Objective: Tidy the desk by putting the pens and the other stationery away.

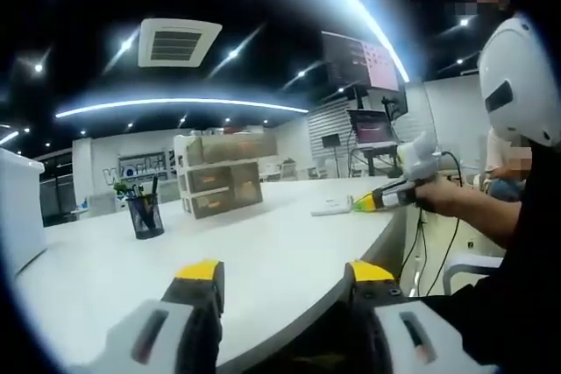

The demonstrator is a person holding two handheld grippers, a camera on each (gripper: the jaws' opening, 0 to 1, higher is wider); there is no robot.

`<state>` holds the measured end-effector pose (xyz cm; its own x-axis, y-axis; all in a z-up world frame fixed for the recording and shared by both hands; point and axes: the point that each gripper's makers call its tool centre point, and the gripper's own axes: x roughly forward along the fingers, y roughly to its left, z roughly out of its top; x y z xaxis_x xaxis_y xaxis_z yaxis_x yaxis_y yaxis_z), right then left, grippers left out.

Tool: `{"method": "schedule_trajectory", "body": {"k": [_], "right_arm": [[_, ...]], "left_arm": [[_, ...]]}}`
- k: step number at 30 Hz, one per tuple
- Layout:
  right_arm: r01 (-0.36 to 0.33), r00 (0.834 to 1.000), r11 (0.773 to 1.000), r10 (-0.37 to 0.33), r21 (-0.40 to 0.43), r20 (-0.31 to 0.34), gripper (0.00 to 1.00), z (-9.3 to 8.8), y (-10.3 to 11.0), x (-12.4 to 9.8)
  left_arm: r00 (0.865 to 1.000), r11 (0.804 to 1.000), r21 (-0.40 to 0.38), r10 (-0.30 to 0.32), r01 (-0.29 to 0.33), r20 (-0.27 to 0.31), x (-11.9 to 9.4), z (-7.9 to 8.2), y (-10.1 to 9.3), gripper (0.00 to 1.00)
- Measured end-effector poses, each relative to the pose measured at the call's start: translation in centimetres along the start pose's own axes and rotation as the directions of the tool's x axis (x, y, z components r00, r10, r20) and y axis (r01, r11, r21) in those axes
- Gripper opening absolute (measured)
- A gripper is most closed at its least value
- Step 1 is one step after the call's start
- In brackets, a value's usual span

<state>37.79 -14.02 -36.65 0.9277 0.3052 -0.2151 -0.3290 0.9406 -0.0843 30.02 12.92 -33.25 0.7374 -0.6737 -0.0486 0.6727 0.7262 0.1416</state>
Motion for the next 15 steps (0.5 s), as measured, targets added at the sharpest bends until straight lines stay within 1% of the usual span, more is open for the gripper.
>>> {"method": "schedule_trajectory", "body": {"k": [8,15], "right_arm": [[0.022,1.0,0.999,-0.022,-0.031,0.001,0.0,0.09,-0.33,-0.08],[0.008,1.0,1.0,-0.009,0.013,0.015,0.0,0.45,-0.35,-0.45]], "left_arm": [[1.0,1.0,0.002,-0.001,0.001,0.0,0.07,0.13,-0.04,0.55],[1.0,1.0,0.019,-0.002,0.002,-0.008,0.32,0.23,-0.3,0.55]]}}
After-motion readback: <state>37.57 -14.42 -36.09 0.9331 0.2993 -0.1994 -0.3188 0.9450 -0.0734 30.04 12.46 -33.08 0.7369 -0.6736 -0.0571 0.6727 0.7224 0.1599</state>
